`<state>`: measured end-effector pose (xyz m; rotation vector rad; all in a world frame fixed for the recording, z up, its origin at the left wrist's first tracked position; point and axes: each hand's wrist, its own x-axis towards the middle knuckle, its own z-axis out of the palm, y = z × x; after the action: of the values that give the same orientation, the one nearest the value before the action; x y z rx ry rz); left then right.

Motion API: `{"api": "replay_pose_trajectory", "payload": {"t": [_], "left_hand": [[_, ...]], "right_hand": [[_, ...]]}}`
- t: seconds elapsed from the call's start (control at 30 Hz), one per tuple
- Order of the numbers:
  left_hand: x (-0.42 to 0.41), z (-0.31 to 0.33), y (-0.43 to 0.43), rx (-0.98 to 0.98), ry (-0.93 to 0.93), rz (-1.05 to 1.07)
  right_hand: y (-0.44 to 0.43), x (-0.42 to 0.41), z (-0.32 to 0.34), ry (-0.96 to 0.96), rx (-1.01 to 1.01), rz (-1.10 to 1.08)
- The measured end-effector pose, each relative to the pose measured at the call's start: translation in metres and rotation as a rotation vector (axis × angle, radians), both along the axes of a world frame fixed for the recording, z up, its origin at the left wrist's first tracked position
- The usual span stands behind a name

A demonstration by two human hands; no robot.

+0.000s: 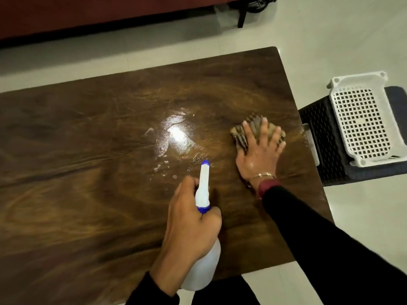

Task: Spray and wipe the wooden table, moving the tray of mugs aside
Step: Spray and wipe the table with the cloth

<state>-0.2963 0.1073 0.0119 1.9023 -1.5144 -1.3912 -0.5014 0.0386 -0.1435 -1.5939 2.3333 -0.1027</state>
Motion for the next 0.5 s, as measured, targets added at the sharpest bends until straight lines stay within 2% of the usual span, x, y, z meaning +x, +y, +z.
{"api": "replay_pose_trajectory", "payload": {"t": [0.07,0.13,0.23,0.3,0.4,0.5], "left_hand": [[-0.003,-0.002,-0.013,0.011,0.004,0.0],[-0.007,-0.003,-0.029,0.019,-0.003,0.015],[-0.015,-0.001,-0.054,0.026,0.0,0.052],[-0.021,-0.003,-0.071,0.025,-0.01,0.059],[-0.024,-0.008,-0.092,-0.004,-0.028,0.05],[-0.023,-0.013,-0.104,-0.02,-0.025,0.065]], "right_hand": [[-0.04,0.026,0.0,0.002,-0.004,0.015],[-0.055,0.063,-0.004,0.009,-0.023,0.159],[-0.018,0.106,-0.01,0.055,-0.073,0.417],[0.022,0.103,-0.01,0.02,-0.089,0.474],[0.053,0.055,-0.005,-0.069,-0.037,0.413],[0.009,0.002,-0.001,-0.017,-0.008,0.262]]}}
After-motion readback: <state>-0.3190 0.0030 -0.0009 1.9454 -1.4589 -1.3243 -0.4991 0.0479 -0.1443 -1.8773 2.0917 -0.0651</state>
